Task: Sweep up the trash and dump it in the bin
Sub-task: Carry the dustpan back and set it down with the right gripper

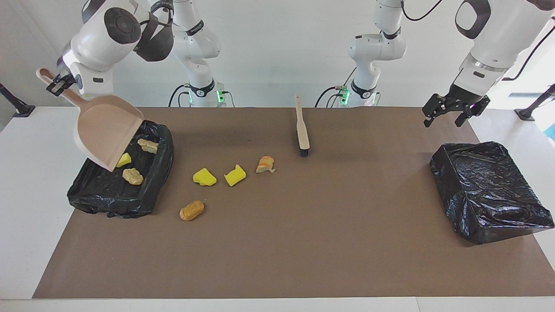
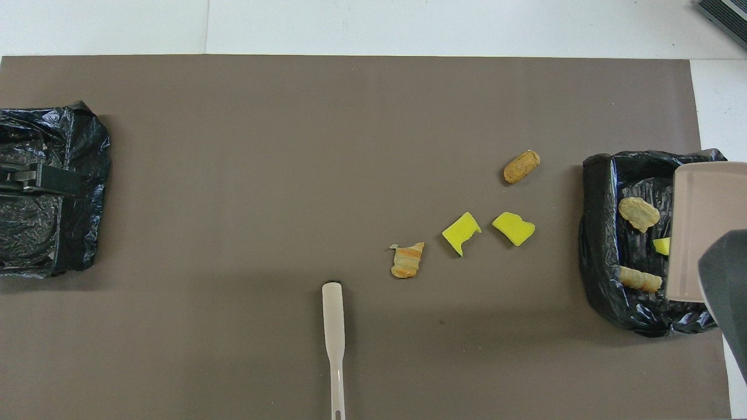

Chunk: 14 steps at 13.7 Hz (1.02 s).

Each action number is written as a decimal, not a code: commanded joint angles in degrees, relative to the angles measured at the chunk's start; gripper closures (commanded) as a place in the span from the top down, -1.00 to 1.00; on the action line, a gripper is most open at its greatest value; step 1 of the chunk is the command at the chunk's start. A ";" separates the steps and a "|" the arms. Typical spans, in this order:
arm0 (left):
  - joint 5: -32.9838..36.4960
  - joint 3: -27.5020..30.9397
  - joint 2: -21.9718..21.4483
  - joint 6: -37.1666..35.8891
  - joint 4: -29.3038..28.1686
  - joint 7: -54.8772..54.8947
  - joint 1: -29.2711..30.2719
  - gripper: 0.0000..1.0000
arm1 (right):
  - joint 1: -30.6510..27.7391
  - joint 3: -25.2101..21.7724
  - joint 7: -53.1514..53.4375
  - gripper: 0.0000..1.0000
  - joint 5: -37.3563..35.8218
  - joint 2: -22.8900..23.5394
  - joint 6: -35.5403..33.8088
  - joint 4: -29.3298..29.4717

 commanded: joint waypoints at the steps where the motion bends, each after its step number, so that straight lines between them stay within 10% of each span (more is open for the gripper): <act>1: 0.16 -0.45 0.47 -2.05 1.92 0.46 0.54 1.00 | 3.04 1.79 12.34 -1.00 7.75 0.61 -4.54 2.19; 6: 0.25 -0.36 0.29 -0.82 1.04 2.03 0.45 1.00 | 4.10 2.14 49.66 -1.00 34.64 1.31 -1.92 2.19; 14: 0.34 -0.36 0.73 1.20 0.33 4.59 0.45 1.00 | 19.29 2.58 97.44 -1.00 46.53 20.98 10.98 13.60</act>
